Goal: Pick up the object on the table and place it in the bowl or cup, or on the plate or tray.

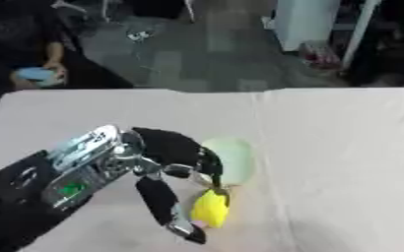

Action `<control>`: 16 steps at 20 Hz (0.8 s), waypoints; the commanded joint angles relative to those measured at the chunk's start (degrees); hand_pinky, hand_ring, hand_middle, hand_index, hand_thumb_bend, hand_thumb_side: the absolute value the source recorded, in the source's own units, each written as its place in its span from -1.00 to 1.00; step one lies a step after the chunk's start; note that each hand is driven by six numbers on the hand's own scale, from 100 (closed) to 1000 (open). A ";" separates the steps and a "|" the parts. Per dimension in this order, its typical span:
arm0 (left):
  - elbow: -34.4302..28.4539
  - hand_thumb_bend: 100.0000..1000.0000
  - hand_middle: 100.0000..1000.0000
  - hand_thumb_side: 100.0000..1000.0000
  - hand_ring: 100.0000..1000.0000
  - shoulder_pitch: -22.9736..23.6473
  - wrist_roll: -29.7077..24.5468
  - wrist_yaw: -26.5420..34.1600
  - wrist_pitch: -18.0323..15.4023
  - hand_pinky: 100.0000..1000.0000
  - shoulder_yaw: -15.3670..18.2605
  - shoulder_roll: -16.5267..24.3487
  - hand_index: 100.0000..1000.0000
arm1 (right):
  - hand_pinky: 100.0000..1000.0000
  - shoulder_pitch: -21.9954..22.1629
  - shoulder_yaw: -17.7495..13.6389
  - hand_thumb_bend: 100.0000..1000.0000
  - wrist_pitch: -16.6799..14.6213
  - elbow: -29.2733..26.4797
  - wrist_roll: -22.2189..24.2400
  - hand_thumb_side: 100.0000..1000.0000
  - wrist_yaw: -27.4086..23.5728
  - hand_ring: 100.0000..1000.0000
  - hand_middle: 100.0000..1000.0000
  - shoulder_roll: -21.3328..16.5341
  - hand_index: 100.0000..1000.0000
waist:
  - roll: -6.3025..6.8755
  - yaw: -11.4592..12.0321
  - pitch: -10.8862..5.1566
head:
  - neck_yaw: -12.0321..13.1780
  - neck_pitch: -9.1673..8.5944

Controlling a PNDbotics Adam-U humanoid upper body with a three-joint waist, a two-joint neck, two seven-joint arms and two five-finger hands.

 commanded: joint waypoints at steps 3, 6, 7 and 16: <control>3.67 0.09 0.68 0.55 0.59 -0.29 1.04 -3.29 -1.63 0.51 -0.20 -0.95 0.65 | -0.68 -1.05 -1.09 -0.90 -0.23 -0.78 1.09 0.86 -2.04 -0.15 0.06 -1.65 -0.40 | 0.06 -0.56 -0.19 | 0.92 -0.15; 5.28 0.10 0.69 0.54 0.59 -0.17 2.10 -3.93 -2.57 0.50 -0.41 -1.72 0.66 | -0.68 -1.49 -1.20 -0.90 -0.28 -0.78 1.81 0.86 -3.00 -0.15 0.06 -1.88 -0.39 | 0.12 -0.94 -0.11 | 1.12 -0.14; 5.71 0.09 0.69 0.54 0.59 -0.15 2.54 -3.98 -2.85 0.50 -0.49 -1.99 0.66 | -0.68 -1.66 -1.23 -0.90 -0.34 -0.78 2.04 0.86 -3.35 -0.15 0.06 -1.94 -0.38 | 0.13 -1.09 -0.08 | 1.17 -0.18; 9.24 0.10 0.69 0.49 0.54 0.42 4.01 -3.78 -4.22 0.44 -1.58 -3.82 0.66 | -0.68 -2.34 -1.71 -0.90 -0.69 -0.78 3.67 0.86 -5.58 -0.15 0.06 -2.21 -0.38 | 0.16 -1.71 0.14 | 1.60 0.06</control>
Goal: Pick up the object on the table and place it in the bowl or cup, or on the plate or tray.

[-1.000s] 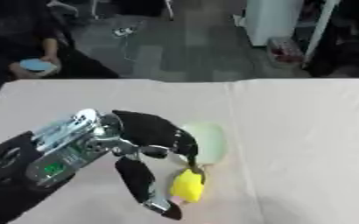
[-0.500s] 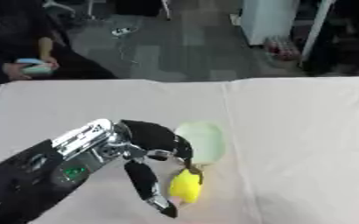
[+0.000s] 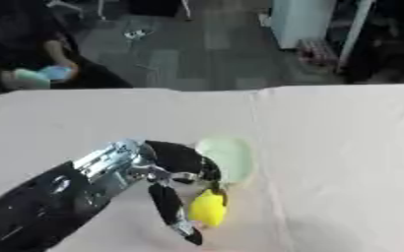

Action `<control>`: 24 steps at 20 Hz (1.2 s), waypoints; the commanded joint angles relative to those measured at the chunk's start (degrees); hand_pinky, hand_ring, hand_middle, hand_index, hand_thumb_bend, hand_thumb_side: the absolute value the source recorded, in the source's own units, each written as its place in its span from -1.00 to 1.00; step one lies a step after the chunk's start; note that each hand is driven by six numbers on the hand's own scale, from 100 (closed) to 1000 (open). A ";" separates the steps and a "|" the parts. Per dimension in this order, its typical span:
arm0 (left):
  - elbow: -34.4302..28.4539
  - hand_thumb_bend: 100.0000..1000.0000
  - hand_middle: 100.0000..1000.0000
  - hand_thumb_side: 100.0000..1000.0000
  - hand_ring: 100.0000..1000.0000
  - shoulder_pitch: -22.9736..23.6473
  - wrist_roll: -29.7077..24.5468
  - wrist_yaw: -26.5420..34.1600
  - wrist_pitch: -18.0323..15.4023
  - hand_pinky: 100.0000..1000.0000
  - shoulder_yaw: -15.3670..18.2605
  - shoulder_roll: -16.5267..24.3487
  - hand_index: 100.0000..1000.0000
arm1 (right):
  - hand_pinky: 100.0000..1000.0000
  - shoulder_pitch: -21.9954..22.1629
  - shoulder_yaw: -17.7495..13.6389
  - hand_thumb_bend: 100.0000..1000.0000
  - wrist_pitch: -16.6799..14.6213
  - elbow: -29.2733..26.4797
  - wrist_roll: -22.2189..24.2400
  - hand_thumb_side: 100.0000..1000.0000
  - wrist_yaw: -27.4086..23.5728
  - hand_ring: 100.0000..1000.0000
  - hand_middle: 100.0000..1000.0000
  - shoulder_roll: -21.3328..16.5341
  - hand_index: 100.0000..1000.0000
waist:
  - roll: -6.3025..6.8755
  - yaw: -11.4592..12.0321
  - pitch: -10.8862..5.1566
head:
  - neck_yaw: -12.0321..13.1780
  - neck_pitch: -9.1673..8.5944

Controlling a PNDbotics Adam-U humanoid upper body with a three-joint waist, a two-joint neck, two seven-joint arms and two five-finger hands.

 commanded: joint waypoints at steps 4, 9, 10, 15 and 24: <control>0.53 0.11 0.69 0.47 0.54 -0.19 0.03 1.60 -0.64 0.43 -0.36 0.12 0.67 | -0.68 -0.70 -0.69 -0.90 -0.15 -0.78 0.99 0.86 -1.04 -0.15 0.06 -1.30 -0.39 | -0.03 -0.03 -0.32 | 0.64 -0.03; 1.61 0.21 0.70 0.36 0.49 -0.23 -0.96 5.22 -0.73 0.40 -0.59 0.01 0.67 | -0.68 -0.71 -0.51 -0.90 -0.45 -0.78 1.61 0.86 -1.68 -0.15 0.06 -1.26 -0.38 | -0.04 -0.01 -0.32 | 0.76 0.13; 1.64 0.22 0.70 0.35 0.49 -0.17 -1.28 5.70 -0.80 0.40 -0.68 0.15 0.67 | -0.68 -0.72 -0.51 -0.90 -0.45 -0.78 1.72 0.86 -1.79 -0.15 0.06 -1.27 -0.38 | -0.03 0.00 -0.32 | 0.82 0.09; 2.38 0.41 0.70 0.16 0.51 -0.26 -4.72 6.99 -1.84 0.44 -1.03 1.50 0.68 | -0.69 -0.95 -0.61 -0.90 -0.22 -0.78 2.22 0.87 -2.67 -0.15 0.07 -1.53 -0.37 | 0.15 -0.27 -0.41 | 1.88 0.13; 4.77 0.65 0.72 0.10 0.60 -0.53 -7.66 1.40 -6.34 0.53 -0.77 1.02 0.74 | -0.68 -1.52 -0.68 -0.90 -0.28 -0.78 3.53 0.86 -4.04 -0.15 0.07 -1.78 -0.36 | 0.23 -0.89 -0.30 | 2.49 0.92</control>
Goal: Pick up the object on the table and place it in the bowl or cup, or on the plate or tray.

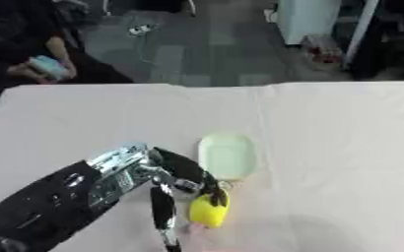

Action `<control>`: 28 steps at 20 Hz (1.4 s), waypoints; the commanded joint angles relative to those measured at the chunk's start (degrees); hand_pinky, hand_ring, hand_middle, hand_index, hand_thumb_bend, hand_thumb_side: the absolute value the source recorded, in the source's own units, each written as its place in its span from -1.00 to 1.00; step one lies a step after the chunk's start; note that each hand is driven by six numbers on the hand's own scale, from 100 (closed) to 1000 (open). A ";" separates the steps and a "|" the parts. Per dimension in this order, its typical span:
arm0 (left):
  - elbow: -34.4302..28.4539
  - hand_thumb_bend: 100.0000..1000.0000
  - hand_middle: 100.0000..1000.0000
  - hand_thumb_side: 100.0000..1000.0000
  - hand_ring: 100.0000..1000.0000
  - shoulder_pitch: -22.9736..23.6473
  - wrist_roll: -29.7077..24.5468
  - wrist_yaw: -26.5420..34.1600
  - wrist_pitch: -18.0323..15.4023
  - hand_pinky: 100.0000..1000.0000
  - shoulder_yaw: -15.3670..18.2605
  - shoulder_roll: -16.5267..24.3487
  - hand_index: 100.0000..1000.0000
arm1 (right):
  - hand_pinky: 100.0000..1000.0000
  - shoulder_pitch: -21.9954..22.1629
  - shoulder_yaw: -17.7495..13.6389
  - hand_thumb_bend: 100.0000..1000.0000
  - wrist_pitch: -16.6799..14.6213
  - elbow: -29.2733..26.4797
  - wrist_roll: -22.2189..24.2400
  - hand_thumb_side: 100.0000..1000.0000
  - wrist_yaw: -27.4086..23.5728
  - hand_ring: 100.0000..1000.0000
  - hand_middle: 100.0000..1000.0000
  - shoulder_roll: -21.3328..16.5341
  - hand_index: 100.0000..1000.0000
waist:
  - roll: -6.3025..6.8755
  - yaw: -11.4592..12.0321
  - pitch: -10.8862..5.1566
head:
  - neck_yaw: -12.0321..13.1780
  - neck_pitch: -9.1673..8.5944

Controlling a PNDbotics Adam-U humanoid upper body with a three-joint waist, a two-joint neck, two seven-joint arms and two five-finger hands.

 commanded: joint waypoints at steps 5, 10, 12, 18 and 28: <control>-1.04 0.64 0.80 0.12 0.66 -1.14 4.30 -7.15 -2.83 0.54 0.74 0.60 0.80 | -0.68 -0.78 -0.72 -0.90 -0.36 -0.78 0.79 0.85 -1.18 -0.15 0.07 -1.75 -0.36 | 0.07 -0.17 -0.33 | 0.23 0.02; -0.97 0.68 0.79 -0.01 0.34 -1.12 7.10 -10.70 -1.90 -0.20 0.84 0.42 0.94 | -0.74 -0.75 -0.79 -0.90 -0.67 -0.78 1.01 0.86 -1.75 -0.15 0.07 -1.83 -0.36 | 0.08 -0.22 -0.38 | 0.37 -0.20; -0.96 0.68 0.82 0.01 0.47 -1.16 7.39 -11.52 -1.73 0.24 0.74 0.17 0.92 | -0.74 -0.75 -0.88 -0.90 -0.73 -0.78 1.10 0.86 -1.89 -0.15 0.07 -1.87 -0.36 | 0.07 -0.25 -0.39 | 0.46 -0.21; -1.68 0.62 1.00 0.06 0.86 -1.44 11.89 -13.47 -2.01 0.62 0.88 -0.57 0.99 | -0.75 -0.88 -1.12 -0.91 -0.91 -0.78 1.27 0.84 -2.40 -0.15 0.06 -2.05 -0.35 | 0.08 -0.45 -0.42 | 0.52 -0.43; 8.04 0.52 0.97 -0.13 0.63 -3.72 18.39 -17.37 -3.46 0.13 0.47 -6.09 1.00 | -0.77 -0.93 -1.16 -0.92 -1.15 -0.78 1.38 0.83 -2.68 -0.15 0.06 -2.23 -0.36 | 0.04 -0.84 -0.47 | 0.73 -0.73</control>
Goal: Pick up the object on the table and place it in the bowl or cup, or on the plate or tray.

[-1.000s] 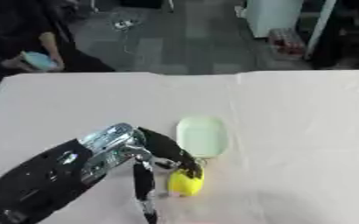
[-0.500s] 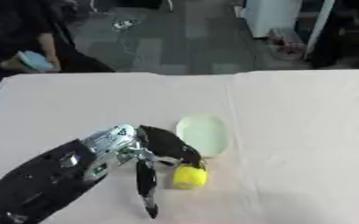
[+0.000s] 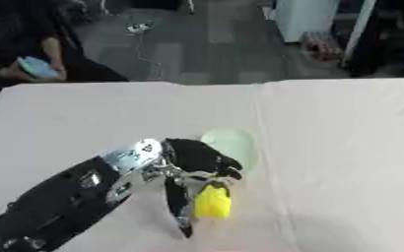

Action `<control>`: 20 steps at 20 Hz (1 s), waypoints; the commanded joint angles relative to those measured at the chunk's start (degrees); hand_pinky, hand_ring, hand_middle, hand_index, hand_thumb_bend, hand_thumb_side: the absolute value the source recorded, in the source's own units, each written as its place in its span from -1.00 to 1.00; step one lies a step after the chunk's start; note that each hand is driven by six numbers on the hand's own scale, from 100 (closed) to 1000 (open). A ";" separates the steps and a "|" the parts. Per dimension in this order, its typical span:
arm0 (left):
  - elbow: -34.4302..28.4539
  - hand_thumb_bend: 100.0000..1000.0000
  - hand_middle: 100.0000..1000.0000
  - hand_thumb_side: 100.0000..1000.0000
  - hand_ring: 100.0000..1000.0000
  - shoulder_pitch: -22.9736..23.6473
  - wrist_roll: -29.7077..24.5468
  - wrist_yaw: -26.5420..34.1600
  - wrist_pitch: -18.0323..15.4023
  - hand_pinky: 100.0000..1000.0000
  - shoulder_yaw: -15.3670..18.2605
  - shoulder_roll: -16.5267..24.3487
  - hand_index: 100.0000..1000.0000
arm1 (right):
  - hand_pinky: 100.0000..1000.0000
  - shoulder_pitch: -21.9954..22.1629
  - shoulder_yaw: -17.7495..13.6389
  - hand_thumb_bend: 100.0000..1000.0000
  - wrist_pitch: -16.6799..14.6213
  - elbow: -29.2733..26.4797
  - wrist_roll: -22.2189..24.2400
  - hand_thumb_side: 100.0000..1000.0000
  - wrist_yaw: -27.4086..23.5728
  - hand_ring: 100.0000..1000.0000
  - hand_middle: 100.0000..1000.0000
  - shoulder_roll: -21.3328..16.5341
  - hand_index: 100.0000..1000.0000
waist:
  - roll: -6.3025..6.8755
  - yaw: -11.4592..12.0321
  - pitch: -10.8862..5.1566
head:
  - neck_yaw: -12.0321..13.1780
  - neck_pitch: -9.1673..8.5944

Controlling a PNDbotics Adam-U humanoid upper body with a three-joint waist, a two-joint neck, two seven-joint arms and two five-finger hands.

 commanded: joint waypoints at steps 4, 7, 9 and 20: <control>3.39 -0.20 0.36 0.00 -0.07 -0.56 5.37 -1.89 -2.32 -0.74 0.65 -1.21 0.64 | -0.79 -1.18 -0.88 -0.90 -0.44 -0.78 -0.02 0.81 -1.08 -0.16 0.04 -1.47 -0.35 | -0.02 -0.37 -0.33 | 0.81 -0.91; 4.34 -1.00 0.05 0.41 -0.34 0.16 12.53 0.92 -3.78 -1.00 1.08 -1.31 0.36 | -0.80 -1.19 -1.01 -0.90 -1.09 -0.78 -0.24 0.79 -1.63 -0.18 0.03 -1.44 -0.34 | -0.02 -0.32 -0.28 | 0.72 -0.84; 5.21 -1.00 -0.20 0.44 -0.60 0.64 15.63 3.28 -4.26 -1.00 0.88 -1.07 0.03 | -0.80 -1.05 -1.05 -0.90 -1.30 -0.78 -0.26 0.79 -1.75 -0.18 0.03 -1.40 -0.34 | -0.03 -0.18 -0.27 | 0.72 -0.77; -0.67 -1.00 -0.92 -0.03 -1.00 0.95 19.73 6.52 -3.18 -1.00 0.72 2.46 -0.57 | -0.82 0.02 -0.89 -0.91 -1.72 -0.78 -1.20 0.77 -0.23 -0.19 0.02 -0.94 -0.36 | -0.13 0.89 -0.49 | 0.24 -1.20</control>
